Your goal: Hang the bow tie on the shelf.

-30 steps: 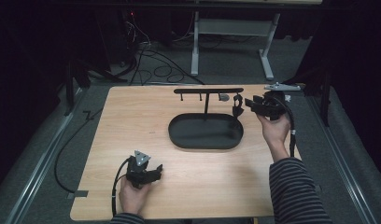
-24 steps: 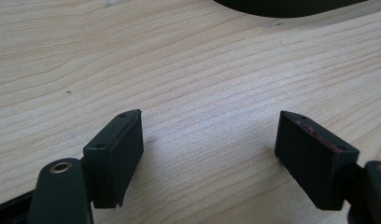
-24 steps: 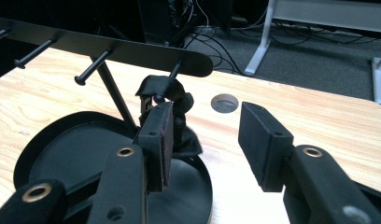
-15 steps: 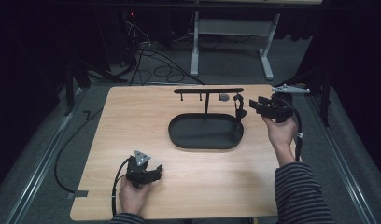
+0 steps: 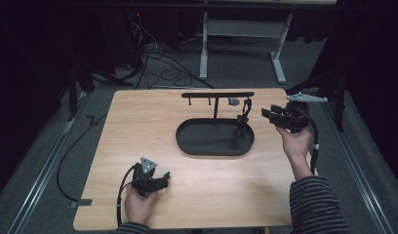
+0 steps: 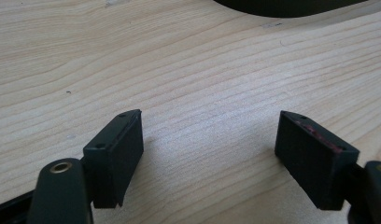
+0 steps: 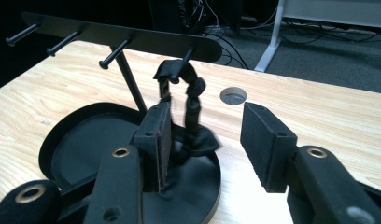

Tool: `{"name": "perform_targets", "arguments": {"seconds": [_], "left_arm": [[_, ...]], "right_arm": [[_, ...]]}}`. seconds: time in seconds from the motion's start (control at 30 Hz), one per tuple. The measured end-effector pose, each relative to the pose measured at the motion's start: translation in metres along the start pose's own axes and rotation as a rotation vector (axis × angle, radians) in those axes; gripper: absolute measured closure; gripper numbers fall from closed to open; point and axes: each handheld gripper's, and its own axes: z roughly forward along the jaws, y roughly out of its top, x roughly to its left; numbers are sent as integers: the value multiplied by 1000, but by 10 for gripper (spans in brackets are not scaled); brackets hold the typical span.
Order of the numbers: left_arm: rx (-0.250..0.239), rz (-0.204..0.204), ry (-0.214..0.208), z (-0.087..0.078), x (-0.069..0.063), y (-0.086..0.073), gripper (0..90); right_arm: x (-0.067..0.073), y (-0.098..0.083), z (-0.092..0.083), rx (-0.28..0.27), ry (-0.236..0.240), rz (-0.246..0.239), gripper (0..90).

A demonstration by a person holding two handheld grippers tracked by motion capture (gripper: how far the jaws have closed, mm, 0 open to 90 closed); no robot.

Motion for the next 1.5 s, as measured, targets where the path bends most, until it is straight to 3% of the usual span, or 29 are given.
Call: {"name": "perform_targets", "arguments": {"seconds": [0.17,0.5,1.5], "left_arm": [[0,0,0,0,0,0,241],[0,0,0,0,0,0,240],[0,0,0,0,0,0,240]], "right_arm": [[5,-1,-9,-9,2,-25,538],[9,-7,-20,-15,19,-30,534],[1,-31,-50,-30,30,14,543]]}}
